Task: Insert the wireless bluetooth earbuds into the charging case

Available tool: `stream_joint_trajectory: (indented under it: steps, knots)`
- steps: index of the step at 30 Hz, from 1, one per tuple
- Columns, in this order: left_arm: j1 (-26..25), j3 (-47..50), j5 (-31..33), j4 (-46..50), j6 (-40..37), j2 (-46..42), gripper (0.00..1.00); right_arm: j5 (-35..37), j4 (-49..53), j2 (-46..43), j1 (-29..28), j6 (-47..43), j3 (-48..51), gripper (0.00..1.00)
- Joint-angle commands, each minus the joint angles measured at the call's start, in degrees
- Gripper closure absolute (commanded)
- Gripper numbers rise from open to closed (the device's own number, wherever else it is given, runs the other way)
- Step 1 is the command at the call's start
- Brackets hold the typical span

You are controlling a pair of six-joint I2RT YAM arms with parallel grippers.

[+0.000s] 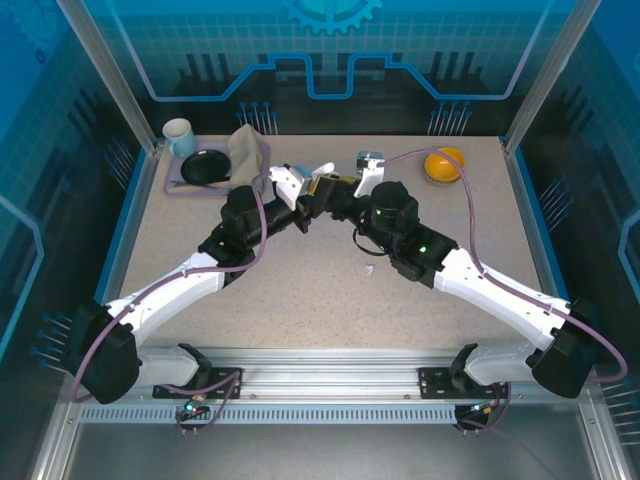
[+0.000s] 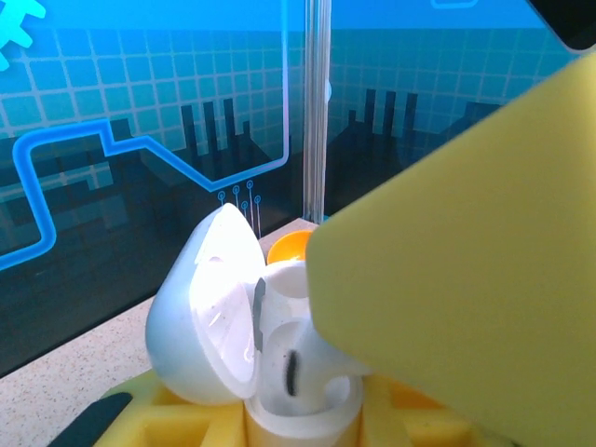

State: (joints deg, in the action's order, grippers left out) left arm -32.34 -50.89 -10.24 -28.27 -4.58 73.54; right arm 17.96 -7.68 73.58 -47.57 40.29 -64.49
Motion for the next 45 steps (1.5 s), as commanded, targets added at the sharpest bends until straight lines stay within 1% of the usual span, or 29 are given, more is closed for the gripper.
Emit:
stream_joint_trajectory:
  steps: [1, 3, 6, 10, 17, 21, 24, 26, 28, 31, 33, 36, 38, 45]
  knots:
    - [-0.46, -0.15, -0.35, -4.07, 0.47, -1.47, 1.0, -0.09, 3.28, -0.15, 0.96, 1.62, -1.55, 0.53]
    - [-0.51, 0.4, -0.91, -4.18, 0.4, -1.47, 1.0, -0.97, 3.63, 0.19, 1.54, 2.47, -2.41, 0.45]
    - [-0.52, 1.13, -1.51, -4.33, 0.43, -1.29, 1.0, -2.71, 4.54, 1.06, 2.63, 4.05, -4.37, 0.38]
    - [-0.61, 2.27, -1.71, -5.12, 0.87, -1.38, 1.0, -4.01, 5.84, 2.06, 3.44, 4.84, -6.41, 0.37]
    - [-0.59, 3.59, -1.72, -5.3, 0.34, -2.04, 1.0, -4.86, 7.4, 0.65, 4.53, 6.76, -5.91, 0.36]
    - [-0.52, 4.43, -2.18, -5.55, -0.25, -2.48, 1.0, -6.09, 12.28, -2.1, 5.03, 7.52, -6.0, 0.35]
    - [-0.42, 4.9, -3.26, -5.78, -0.77, -2.57, 1.0, -8.27, 18.71, -4.18, 5.68, 8.2, -6.77, 0.36]
    - [-0.31, 5.13, -4.1, -6.0, -0.96, -2.43, 1.0, -10.18, 23.03, -5.29, 6.04, 8.35, -7.51, 0.4]
    - [-0.27, 5.24, -5.24, -6.24, -1.04, -2.18, 1.0, -12.25, 26.93, -5.72, 6.25, 8.41, -8.39, 0.52]
    - [-0.01, 5.0, -6.57, -6.18, -0.97, -1.65, 1.0, -16.18, 29.77, -5.48, 6.48, 8.3, -9.33, 0.73]
    - [0.03, 4.75, -7.3, -6.09, -1.05, -1.39, 1.0, -18.13, 30.02, -4.85, 6.44, 8.45, -9.6, 0.83]
    - [0.08, 4.31, -8.76, -5.35, -1.3, -1.07, 1.0, -19.4, 29.68, -3.64, 6.36, 8.52, -9.91, 0.96]
    - [0.09, 3.99, -9.61, -4.78, -1.47, -1.02, 1.0, -20.02, 29.05, -2.82, 6.34, 8.64, -10.19, 1.0]
    - [0.13, 4.34, -11.12, -3.72, -1.75, -1.03, 1.0, -20.77, 28.76, -0.73, 6.28, 8.23, -11.95, 1.0]
